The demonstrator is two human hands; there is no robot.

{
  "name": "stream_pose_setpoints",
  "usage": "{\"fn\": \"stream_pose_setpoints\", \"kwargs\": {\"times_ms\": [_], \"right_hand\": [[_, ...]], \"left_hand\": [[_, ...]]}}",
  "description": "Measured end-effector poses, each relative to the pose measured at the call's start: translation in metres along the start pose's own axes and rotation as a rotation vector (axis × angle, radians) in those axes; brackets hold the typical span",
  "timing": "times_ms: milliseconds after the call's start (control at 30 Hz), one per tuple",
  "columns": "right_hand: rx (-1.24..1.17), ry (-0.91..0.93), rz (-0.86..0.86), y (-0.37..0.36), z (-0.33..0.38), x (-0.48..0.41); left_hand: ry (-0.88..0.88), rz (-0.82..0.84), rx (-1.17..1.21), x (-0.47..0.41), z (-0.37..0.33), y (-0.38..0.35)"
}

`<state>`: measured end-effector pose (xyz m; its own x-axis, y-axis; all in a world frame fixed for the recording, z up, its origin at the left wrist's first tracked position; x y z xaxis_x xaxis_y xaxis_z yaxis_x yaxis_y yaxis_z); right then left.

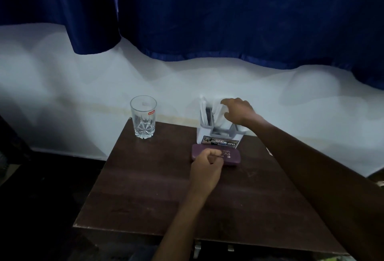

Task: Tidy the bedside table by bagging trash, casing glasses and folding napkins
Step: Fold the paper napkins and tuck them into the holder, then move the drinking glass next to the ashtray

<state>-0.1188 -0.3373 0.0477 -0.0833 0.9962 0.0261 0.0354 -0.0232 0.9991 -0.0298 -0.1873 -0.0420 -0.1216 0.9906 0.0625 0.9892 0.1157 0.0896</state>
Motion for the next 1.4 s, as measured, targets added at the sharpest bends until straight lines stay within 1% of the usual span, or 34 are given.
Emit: {"fn": "stream_pose_setpoints", "kwargs": {"times_ms": [100,200,267,367,400,467,533,633,700,767,833,967,1067,1200,1400], "right_hand": [[0.0,0.005,0.012,-0.003,-0.001,-0.005],[-0.109,-0.016,-0.054,0.009,-0.008,-0.005],[-0.218,-0.055,-0.165,0.025,-0.019,0.005],[-0.387,-0.129,-0.39,0.035,-0.042,0.044],[-0.462,-0.145,-0.441,0.031,-0.049,0.06],[-0.646,-0.173,-0.481,0.016,-0.062,0.088],[-0.867,-0.217,-0.44,-0.003,-0.07,0.111],[-1.196,-0.264,-0.298,-0.033,-0.07,0.13],[-1.358,-0.265,-0.232,-0.044,-0.066,0.132],[-1.465,-0.266,-0.168,-0.05,-0.061,0.129],[-1.495,-0.254,-0.126,-0.052,-0.057,0.127],[-1.503,-0.239,-0.037,-0.063,-0.051,0.128],[-1.497,-0.237,0.006,-0.068,-0.05,0.127],[-1.524,-0.248,0.014,-0.073,-0.05,0.125],[-1.505,-0.194,0.059,-0.073,-0.037,0.124]], "left_hand": [[-0.004,0.001,-0.008,0.0,0.0,0.001],[-0.005,-0.005,-0.011,0.0,-0.001,0.003],[-0.021,-0.028,-0.025,-0.001,-0.002,0.007],[-0.04,-0.07,-0.071,0.0,-0.005,0.015],[-0.05,-0.084,-0.09,0.0,-0.007,0.018],[-0.065,-0.11,-0.12,0.0,-0.01,0.023],[-0.078,-0.133,-0.141,-0.001,-0.013,0.029],[-0.113,-0.184,-0.178,-0.003,-0.017,0.04],[-0.136,-0.237,-0.184,-0.004,-0.02,0.049],[-0.158,-0.318,-0.193,-0.006,-0.022,0.062],[-0.195,-0.431,-0.204,-0.011,-0.024,0.081],[-0.24,-0.711,-0.283,-0.023,-0.031,0.118],[-0.141,-0.88,-0.316,-0.032,-0.029,0.137],[-0.036,-0.9,-0.281,-0.059,-0.009,0.154],[-0.035,-0.9,-0.175,-0.076,0.012,0.169]]}}
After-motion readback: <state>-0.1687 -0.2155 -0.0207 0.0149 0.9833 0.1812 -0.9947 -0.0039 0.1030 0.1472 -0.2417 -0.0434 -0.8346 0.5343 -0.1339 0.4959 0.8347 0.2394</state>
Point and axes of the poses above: each hand's wrist, its own x-axis away from the middle knuckle, its own y-axis out of the back of the hand, z = x × y, the point moved 9 cm from there along -x, towards the middle knuckle, and after that the axes turned 10 degrees about -y, right-handed, at the moved point
